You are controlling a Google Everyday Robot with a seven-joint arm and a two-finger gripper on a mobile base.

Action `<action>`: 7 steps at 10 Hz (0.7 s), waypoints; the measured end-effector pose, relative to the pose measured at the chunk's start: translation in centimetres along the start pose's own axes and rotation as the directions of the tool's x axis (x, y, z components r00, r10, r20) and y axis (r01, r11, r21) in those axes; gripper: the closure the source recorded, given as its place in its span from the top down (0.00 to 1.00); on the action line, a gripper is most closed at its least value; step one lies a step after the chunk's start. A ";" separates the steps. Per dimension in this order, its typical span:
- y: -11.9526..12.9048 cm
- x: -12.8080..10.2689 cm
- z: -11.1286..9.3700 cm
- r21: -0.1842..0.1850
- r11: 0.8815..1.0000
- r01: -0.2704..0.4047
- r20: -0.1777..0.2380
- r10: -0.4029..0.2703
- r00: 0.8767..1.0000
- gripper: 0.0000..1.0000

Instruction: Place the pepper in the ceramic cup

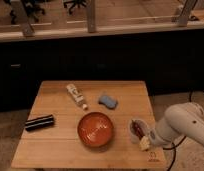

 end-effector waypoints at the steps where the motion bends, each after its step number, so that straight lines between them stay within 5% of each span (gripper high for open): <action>1: -0.1 -0.1 -0.1 0.007 1.000 -0.005 0.002 0.005 1.000 0.00; 7: -0.6 -0.6 0.0 0.091 0.995 -0.037 0.016 0.036 0.999 0.00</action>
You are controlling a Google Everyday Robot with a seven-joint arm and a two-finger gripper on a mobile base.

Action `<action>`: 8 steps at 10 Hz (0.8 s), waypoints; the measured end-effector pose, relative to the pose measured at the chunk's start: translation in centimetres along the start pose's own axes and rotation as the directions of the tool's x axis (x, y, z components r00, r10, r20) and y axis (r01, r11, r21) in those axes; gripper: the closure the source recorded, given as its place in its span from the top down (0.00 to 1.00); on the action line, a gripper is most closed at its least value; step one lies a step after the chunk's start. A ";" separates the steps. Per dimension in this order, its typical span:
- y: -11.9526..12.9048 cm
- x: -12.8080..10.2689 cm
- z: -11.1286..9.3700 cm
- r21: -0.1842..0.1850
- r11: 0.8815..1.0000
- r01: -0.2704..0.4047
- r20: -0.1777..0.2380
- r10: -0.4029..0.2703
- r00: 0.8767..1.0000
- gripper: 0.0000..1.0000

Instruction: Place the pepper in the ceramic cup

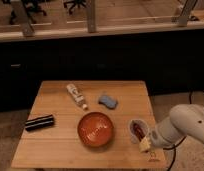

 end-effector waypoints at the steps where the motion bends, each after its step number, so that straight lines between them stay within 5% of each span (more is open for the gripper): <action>1: -0.1 0.0 0.1 0.012 1.000 0.000 0.001 0.000 1.000 0.00; 8: -1.1 -0.5 0.6 0.095 0.995 0.004 0.007 -0.004 1.000 0.00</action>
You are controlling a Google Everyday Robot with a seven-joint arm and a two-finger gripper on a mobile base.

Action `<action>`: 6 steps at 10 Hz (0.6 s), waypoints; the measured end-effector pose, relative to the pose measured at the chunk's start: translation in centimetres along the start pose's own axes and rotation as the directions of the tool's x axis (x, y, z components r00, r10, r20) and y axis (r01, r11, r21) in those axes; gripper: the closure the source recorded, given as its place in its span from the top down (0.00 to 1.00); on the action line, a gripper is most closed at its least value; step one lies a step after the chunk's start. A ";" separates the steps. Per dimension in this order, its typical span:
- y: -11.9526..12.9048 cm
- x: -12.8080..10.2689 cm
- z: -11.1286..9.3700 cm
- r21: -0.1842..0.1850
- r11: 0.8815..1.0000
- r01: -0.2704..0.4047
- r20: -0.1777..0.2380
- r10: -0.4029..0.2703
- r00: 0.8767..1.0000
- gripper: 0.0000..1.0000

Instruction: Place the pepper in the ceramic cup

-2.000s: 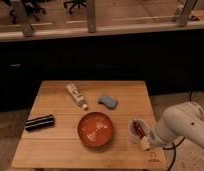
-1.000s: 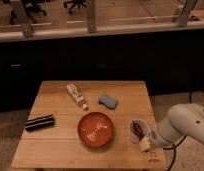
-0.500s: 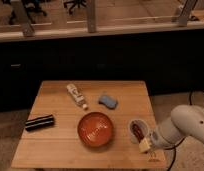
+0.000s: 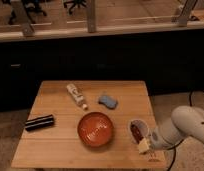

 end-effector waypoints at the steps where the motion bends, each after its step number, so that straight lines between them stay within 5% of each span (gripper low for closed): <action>1: -0.1 -0.1 -0.1 0.010 1.000 -0.001 -0.005 0.001 1.000 0.00; 6: -0.1 -0.4 -1.2 0.063 0.998 -0.005 -0.080 0.010 0.997 0.00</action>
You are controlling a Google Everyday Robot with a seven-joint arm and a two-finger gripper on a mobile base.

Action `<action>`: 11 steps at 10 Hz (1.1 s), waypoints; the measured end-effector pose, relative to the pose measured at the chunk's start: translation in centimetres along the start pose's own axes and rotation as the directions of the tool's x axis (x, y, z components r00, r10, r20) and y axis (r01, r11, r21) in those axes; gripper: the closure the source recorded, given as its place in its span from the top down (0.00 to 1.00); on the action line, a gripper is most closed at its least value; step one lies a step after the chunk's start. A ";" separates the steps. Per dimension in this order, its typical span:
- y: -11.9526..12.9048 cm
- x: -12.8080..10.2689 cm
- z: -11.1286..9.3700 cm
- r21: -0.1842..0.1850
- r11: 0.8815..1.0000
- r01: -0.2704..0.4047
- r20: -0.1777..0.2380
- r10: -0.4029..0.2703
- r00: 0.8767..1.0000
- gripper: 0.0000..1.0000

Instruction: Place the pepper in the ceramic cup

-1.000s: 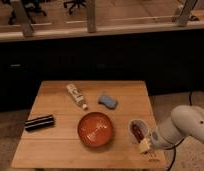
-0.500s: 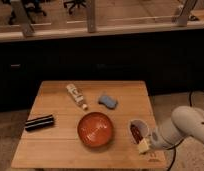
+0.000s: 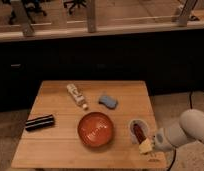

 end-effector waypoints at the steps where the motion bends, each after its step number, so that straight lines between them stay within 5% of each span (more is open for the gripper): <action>1: 0.2 -0.1 -0.4 0.013 1.000 -0.002 -0.020 0.002 1.000 0.00; 8: 0.5 0.1 -0.9 0.066 0.998 -0.005 -0.066 0.009 0.998 0.00; 11: -0.5 0.3 -0.6 0.018 1.000 0.004 -0.058 -0.003 0.998 0.00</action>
